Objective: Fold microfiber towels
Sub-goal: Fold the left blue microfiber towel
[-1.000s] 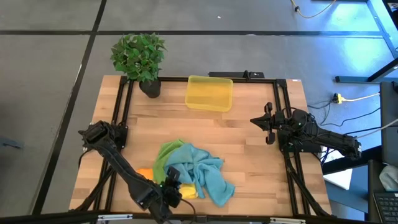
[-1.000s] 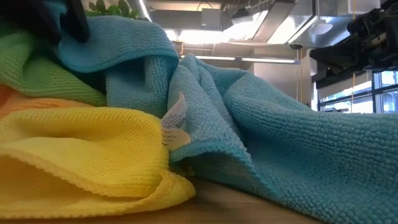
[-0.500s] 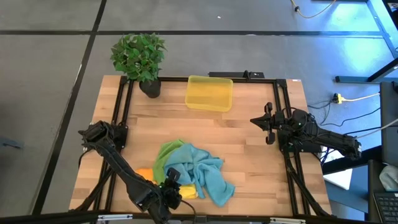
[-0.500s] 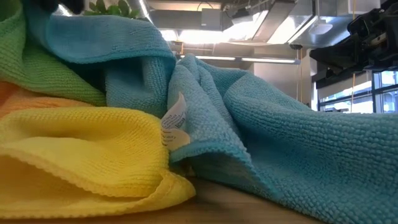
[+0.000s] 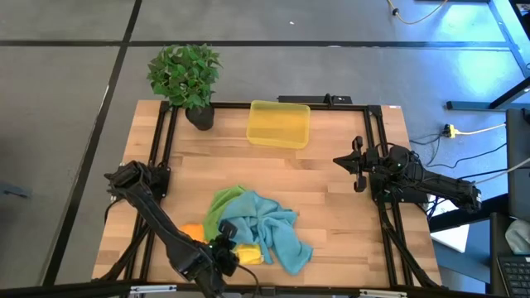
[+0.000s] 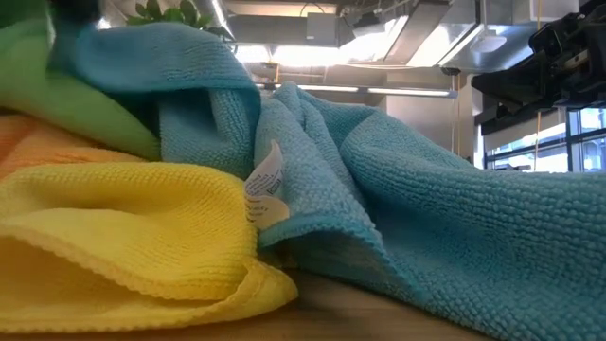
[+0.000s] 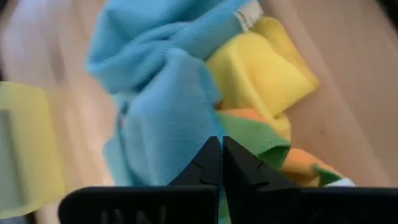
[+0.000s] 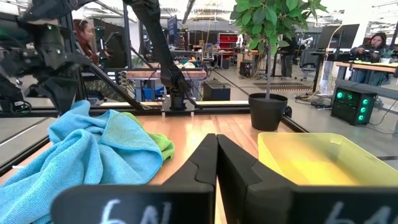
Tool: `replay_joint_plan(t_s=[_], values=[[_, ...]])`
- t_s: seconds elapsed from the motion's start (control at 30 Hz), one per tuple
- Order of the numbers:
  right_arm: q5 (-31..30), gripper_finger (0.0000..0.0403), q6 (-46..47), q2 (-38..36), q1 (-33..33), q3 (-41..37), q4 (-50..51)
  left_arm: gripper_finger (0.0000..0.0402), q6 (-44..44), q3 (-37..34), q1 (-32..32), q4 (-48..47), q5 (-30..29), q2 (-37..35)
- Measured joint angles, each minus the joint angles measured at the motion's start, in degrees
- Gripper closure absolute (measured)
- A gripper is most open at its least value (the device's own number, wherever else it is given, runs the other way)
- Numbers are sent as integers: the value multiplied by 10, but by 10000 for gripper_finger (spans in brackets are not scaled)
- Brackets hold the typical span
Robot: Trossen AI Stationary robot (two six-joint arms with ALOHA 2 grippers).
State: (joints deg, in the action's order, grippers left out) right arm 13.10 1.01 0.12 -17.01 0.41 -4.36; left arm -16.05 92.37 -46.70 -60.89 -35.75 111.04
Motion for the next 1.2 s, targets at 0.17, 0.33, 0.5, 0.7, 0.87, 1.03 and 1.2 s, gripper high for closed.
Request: replay_joint_plan(t_s=[0.17, 0.33, 0.5, 0.7, 0.87, 1.03, 1.2], values=[[0, 392, 0, 0, 0, 0, 0, 401, 21, 68, 1, -44, -83, -2], [0, 392, 0, 0, 0, 0, 0, 401, 98, 136, 5, -61, -169, -2], [0, 392, 0, 0, 0, 0, -2, 401, 141, 186, 29, -97, -234, -2], [0, 392, -30, 0, 0, 0, -27, 401, 180, 229, 75, -163, -262, -11], [5, 392, 10, 0, 0, 0, -95, 401, 240, 293, 119, -181, -263, -51], [14, 392, 151, 0, 0, 0, -155, 401, 257, 371, 157, -160, -268, -84], [55, 392, 228, 1, 1, 0, -187, 401, 299, 415, 181, -115, -254, -108]])
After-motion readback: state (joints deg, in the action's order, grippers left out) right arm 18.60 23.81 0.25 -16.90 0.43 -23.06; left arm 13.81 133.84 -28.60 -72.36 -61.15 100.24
